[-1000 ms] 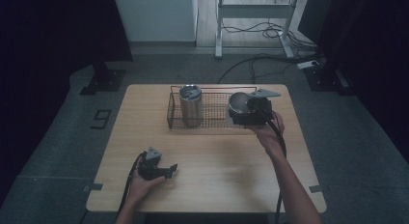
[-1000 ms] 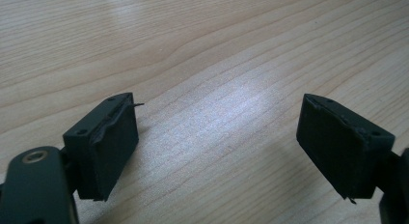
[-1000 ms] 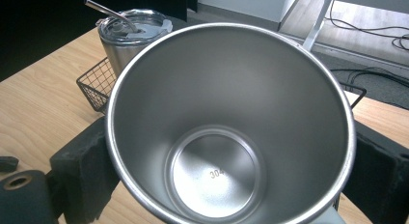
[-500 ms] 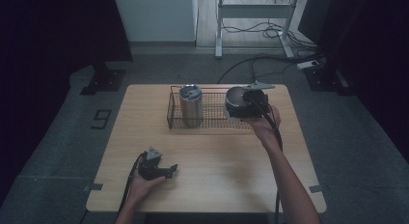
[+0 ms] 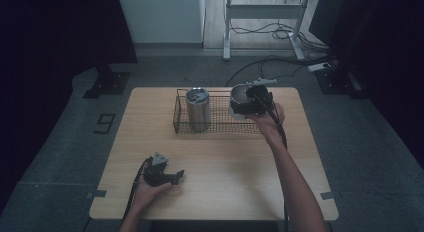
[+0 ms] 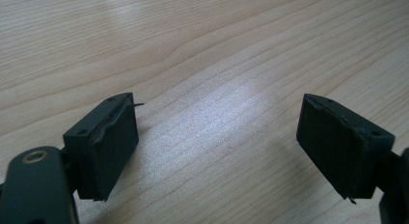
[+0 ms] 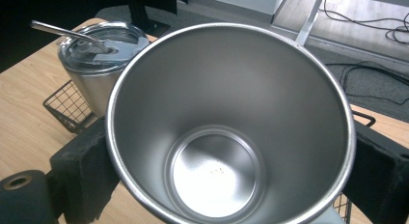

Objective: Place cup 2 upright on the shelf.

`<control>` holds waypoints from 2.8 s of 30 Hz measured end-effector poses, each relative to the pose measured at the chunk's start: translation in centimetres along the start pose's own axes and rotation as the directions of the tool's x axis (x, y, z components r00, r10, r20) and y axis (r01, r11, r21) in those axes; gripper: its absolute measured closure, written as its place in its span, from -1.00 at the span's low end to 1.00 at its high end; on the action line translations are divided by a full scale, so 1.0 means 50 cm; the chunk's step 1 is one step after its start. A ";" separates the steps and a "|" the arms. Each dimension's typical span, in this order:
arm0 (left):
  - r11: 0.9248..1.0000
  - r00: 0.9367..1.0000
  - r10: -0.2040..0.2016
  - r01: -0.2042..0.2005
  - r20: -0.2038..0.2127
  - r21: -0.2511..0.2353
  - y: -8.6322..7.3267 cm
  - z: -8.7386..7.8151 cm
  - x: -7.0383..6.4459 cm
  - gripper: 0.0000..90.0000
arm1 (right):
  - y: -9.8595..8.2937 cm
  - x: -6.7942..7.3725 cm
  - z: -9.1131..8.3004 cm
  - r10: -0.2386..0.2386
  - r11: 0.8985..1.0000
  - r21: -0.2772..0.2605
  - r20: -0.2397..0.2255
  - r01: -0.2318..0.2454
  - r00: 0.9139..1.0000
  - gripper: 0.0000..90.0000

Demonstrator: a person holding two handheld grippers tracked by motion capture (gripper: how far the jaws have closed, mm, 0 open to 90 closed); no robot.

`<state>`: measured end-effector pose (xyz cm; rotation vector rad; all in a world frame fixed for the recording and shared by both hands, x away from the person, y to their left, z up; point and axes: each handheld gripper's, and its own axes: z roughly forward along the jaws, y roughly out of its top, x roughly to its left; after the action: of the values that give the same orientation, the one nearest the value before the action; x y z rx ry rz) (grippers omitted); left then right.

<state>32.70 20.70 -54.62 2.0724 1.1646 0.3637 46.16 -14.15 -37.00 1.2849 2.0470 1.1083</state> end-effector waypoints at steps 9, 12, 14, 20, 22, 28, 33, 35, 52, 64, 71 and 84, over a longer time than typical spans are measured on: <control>1.000 1.000 -0.002 0.002 -0.003 -0.001 0.001 0.001 0.000 -0.67 | 0.006 -0.013 0.027 0.013 1.000 0.019 -0.007 -0.013 1.000 -0.85; 1.000 1.000 -0.003 0.003 -0.001 -0.003 0.001 0.001 0.001 -0.67 | 0.010 -0.016 0.034 0.017 1.000 0.024 -0.007 -0.017 1.000 -0.85; 1.000 1.000 -0.002 0.002 -0.002 -0.003 0.001 0.001 0.002 -0.67 | 0.012 -0.018 0.039 0.016 1.000 0.026 -0.001 -0.016 1.000 -0.85; 1.000 1.000 0.000 0.000 -0.004 -0.001 0.001 0.000 0.002 -0.67 | 0.013 -0.028 0.057 0.017 0.999 0.032 0.010 -0.017 1.000 -0.85; 1.000 1.000 0.002 -0.002 -0.006 0.000 0.001 0.001 0.002 -0.67 | 0.011 -0.033 0.065 0.023 0.999 0.041 0.012 -0.023 1.000 -0.85; 1.000 1.000 -0.001 0.001 -0.002 0.000 0.001 0.001 0.003 -0.67 | 0.011 -0.048 0.085 0.028 0.998 0.059 0.027 -0.029 0.999 -0.85; 1.000 1.000 0.003 -0.002 -0.006 0.001 0.000 0.001 0.002 -0.67 | 0.010 -0.056 0.097 0.031 0.997 0.072 0.036 -0.034 0.999 -0.85; 1.000 1.000 0.003 -0.003 -0.007 0.003 0.001 0.001 0.002 -0.67 | 0.010 -0.057 0.101 0.032 0.997 0.075 0.037 -0.034 0.999 -0.85; 1.000 1.000 0.011 -0.011 -0.012 0.006 0.001 0.001 0.001 -0.67 | 0.005 -0.060 0.133 0.024 0.995 0.099 0.044 -0.029 0.999 -0.85; 1.000 1.000 0.013 -0.013 -0.012 0.007 0.001 0.001 0.000 -0.67 | -0.007 -0.064 0.154 0.025 0.992 0.121 0.049 -0.031 0.998 -0.85; 1.000 1.000 0.013 -0.013 -0.011 0.007 0.001 0.002 0.000 -0.67 | -0.014 -0.070 0.169 0.030 0.990 0.137 0.061 -0.038 0.998 -0.85; 1.000 1.000 0.022 -0.021 -0.009 0.010 0.001 0.002 -0.001 -0.67 | -0.031 -0.081 0.197 0.034 0.986 0.161 0.076 -0.046 0.997 -0.85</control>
<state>32.75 20.57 -54.64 2.0956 1.1528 0.3789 54.42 -14.37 -43.86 1.4293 2.1018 0.9122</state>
